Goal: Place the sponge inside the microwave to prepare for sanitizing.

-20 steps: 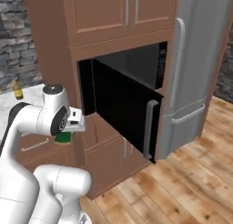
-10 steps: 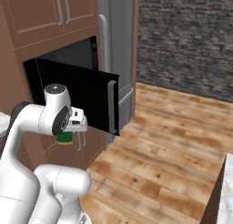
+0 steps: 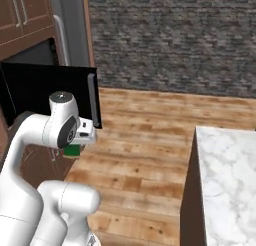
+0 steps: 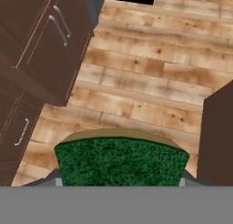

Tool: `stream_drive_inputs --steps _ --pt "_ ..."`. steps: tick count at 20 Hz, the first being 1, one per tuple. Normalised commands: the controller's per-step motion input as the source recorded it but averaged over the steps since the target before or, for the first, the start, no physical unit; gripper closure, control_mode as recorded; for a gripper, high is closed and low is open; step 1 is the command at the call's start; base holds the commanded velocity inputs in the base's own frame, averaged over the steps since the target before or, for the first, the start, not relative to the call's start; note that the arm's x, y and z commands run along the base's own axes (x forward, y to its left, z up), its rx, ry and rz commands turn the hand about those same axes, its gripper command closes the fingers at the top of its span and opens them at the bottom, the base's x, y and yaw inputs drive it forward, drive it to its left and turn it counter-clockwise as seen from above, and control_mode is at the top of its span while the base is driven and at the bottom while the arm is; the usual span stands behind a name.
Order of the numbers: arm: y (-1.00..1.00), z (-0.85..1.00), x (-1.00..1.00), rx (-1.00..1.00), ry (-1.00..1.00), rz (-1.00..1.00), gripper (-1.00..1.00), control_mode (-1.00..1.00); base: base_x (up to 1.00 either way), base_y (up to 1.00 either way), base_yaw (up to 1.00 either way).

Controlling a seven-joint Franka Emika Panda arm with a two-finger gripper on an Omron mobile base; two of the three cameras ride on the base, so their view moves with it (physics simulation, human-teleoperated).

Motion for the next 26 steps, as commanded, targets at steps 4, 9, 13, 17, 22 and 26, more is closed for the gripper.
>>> stream_drive_inputs --steps 4,9,13,17,22,26 --pt "0.00 0.00 0.00 0.00 0.00 0.00 1.00 1.00 0.06 -0.47 -0.40" --pt "0.00 0.00 0.00 0.00 0.00 0.00 1.00 1.00 0.26 -0.38 -0.25" --pt "0.00 0.00 0.00 0.00 0.00 0.00 1.00 1.00 0.28 -0.30 -0.04" --pt "0.00 0.00 0.00 0.00 0.00 0.00 1.00 1.00 0.66 -0.26 0.03" --pt "0.00 0.00 0.00 0.00 0.00 0.00 1.00 1.00 0.78 -0.22 0.05" --pt "0.00 0.00 0.00 0.00 0.00 0.00 1.00 1.00 0.78 -0.24 0.03"
